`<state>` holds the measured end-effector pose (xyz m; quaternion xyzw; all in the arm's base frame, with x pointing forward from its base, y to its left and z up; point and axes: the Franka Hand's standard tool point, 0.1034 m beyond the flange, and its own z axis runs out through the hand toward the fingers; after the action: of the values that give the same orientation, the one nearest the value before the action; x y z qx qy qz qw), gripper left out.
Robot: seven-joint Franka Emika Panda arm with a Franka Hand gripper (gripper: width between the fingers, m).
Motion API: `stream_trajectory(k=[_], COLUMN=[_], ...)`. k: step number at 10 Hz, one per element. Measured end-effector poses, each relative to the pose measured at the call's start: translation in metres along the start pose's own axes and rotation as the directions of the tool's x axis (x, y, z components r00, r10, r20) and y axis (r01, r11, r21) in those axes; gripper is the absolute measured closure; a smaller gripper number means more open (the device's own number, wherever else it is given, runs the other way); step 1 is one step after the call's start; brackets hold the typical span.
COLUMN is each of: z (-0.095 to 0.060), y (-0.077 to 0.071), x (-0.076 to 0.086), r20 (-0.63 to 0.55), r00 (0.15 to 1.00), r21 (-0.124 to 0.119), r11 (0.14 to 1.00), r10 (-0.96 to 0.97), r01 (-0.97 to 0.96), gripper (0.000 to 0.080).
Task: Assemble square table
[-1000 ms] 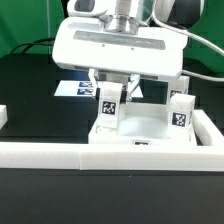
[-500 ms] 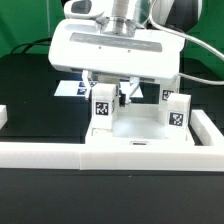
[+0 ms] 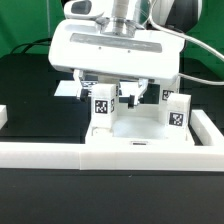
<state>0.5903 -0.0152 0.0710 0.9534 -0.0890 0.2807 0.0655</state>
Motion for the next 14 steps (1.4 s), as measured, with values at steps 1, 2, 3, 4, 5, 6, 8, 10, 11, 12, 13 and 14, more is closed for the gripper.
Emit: stream_trajectory(k=[1,2,3,4,5,6,8,10,11,12,13,14], z=[0.0,0.0,0.0,0.0,0.0,-0.002,-0.023,-0.022,-0.021,-0.019,-0.014,-0.009], y=[0.0,0.0,0.0,0.0,0.001,0.004,0.004,0.002,0.0,-0.002,-0.001,0.0], x=[0.0,0.0,0.0,0.0,0.0,0.0,0.016,0.002,0.005,0.006,0.008,0.005], r20=[0.0,0.0,0.0,0.0,0.002,0.07,0.204,0.417,0.475,0.519,0.511,0.51], r00=[1.0,1.0,1.0,1.0,1.0,0.998,0.978,0.907,0.878,0.853,0.858,0.858], r21=[0.0,0.0,0.0,0.0,0.0,0.009,0.053,0.079,0.087,0.09,0.085,0.08], r11=[1.0,1.0,1.0,1.0,1.0,1.0,0.997,0.992,0.99,0.989,0.99,0.991], r10=[0.0,0.0,0.0,0.0,0.0,0.005,0.048,0.058,0.056,0.053,0.053,0.054], r01=[0.0,0.0,0.0,0.0,0.0,-0.006,-0.06,-0.1,-0.11,-0.115,-0.112,-0.11], gripper=[0.0151,0.0151,0.0151,0.0151,0.0151,0.0151,0.0151,0.0151,0.0151,0.0151,0.0151,0.0151])
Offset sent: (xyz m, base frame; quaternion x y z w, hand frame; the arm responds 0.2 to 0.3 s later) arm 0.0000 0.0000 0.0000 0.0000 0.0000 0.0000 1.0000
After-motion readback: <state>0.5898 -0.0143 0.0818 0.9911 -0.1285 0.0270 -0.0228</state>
